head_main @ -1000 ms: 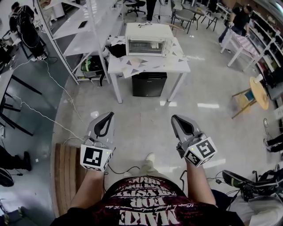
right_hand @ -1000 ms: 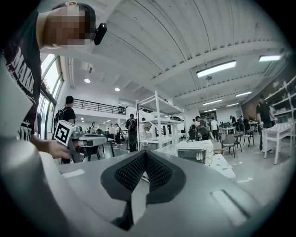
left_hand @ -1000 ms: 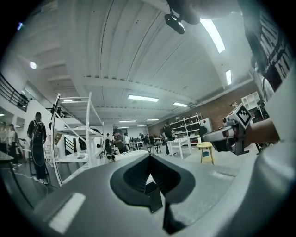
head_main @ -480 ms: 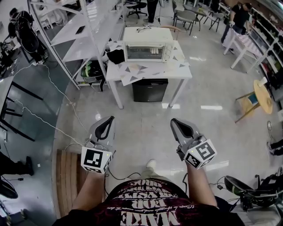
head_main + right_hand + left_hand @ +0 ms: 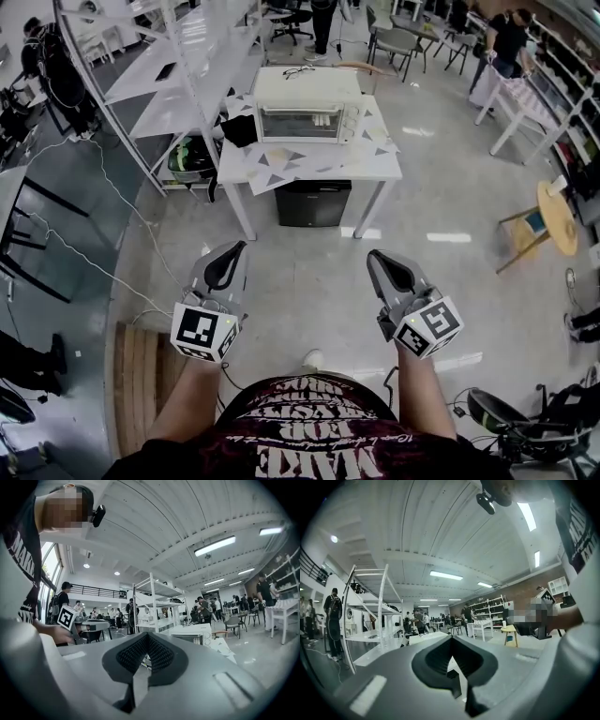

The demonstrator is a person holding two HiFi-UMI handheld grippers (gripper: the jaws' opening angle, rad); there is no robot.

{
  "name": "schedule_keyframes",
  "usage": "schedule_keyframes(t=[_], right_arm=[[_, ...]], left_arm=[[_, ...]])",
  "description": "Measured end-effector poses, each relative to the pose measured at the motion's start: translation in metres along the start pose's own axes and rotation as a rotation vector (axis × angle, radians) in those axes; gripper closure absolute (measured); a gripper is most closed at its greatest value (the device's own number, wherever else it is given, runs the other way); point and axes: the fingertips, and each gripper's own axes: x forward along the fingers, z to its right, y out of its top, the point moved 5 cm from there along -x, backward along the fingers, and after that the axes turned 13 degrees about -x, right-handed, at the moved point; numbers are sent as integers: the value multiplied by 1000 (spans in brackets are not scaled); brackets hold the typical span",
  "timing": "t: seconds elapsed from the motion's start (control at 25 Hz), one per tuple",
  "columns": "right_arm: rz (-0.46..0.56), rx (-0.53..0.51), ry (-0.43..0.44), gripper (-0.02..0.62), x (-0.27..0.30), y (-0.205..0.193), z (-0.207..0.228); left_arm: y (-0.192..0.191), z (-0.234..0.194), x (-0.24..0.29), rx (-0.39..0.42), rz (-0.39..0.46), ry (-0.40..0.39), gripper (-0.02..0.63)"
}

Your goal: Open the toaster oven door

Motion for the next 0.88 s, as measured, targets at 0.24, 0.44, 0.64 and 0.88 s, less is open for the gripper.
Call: schedule_keyframes(t=[0.24,0.44,0.64,0.88], right_arm=[[-1,2,48,569,13,-4,26],[7,-5,98,569,24,-4,34],[0,2,115,569,25,-6,35],[-28,20,136,569,32,-14,30]], left_arm=[[-3,4,22,4,0,39,604],[-9,14,33,10,-8,29,604],[-11,17,33,16,-23,27,604],[-18,12,36,5,-45,24,604]])
